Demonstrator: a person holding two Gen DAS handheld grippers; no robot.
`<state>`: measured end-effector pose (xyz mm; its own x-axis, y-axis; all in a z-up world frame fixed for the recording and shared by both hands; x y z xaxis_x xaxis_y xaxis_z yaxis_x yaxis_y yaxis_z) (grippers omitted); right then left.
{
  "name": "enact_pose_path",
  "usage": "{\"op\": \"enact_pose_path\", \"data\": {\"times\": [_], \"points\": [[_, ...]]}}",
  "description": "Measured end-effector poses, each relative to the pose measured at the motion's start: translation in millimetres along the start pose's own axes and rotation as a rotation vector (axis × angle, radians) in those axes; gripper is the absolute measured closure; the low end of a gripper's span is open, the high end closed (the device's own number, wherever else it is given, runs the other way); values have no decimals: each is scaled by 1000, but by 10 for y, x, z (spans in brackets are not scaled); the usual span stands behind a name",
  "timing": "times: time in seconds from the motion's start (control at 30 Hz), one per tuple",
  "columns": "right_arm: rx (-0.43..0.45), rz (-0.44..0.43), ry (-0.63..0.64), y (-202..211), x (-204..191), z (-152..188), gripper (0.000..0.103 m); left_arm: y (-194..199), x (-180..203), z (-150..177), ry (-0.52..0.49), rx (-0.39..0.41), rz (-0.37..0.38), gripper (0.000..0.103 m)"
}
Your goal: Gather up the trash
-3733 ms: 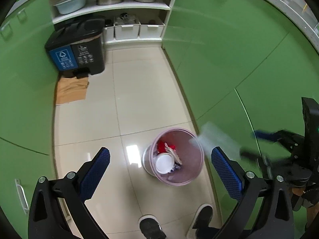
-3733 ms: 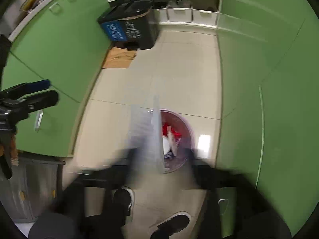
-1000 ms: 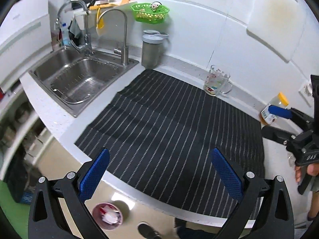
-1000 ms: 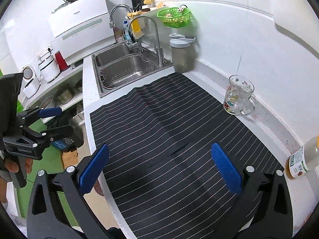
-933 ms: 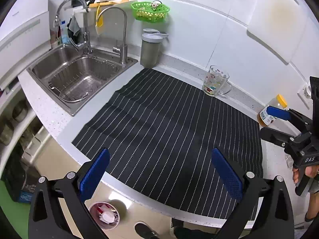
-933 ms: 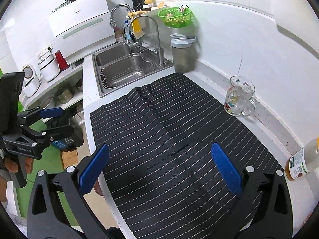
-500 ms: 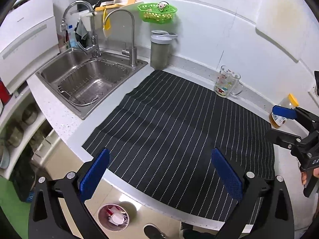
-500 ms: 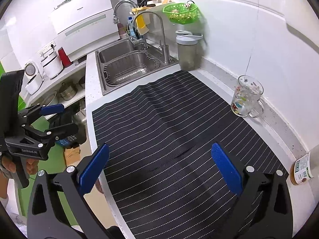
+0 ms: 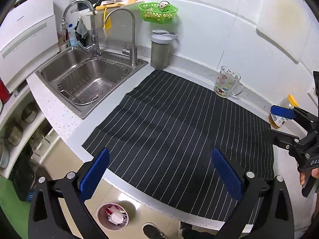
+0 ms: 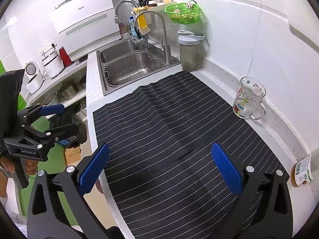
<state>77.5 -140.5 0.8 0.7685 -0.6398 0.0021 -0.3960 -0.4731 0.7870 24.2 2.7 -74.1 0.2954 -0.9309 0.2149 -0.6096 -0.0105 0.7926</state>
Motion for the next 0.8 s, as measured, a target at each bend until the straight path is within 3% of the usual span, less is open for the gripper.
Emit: {"op": "enact_pose_path", "data": {"times": [0.8], "points": [[-1, -3, 2, -14, -15, 25, 3, 24, 14, 5, -1, 0, 8, 6]]}}
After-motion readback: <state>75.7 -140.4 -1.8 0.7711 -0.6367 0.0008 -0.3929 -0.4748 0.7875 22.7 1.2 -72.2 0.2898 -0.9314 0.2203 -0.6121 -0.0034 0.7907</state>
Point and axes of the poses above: each gripper's, at about its wrist camera, not at the fingertips, and y roughly against the way its jaws point, x to its right, z to its underside, the point moved 10 cm from there along -y, roughly the way its jaws point, and after that the axes turned 11 degrees about y, right-handed, at the moved point
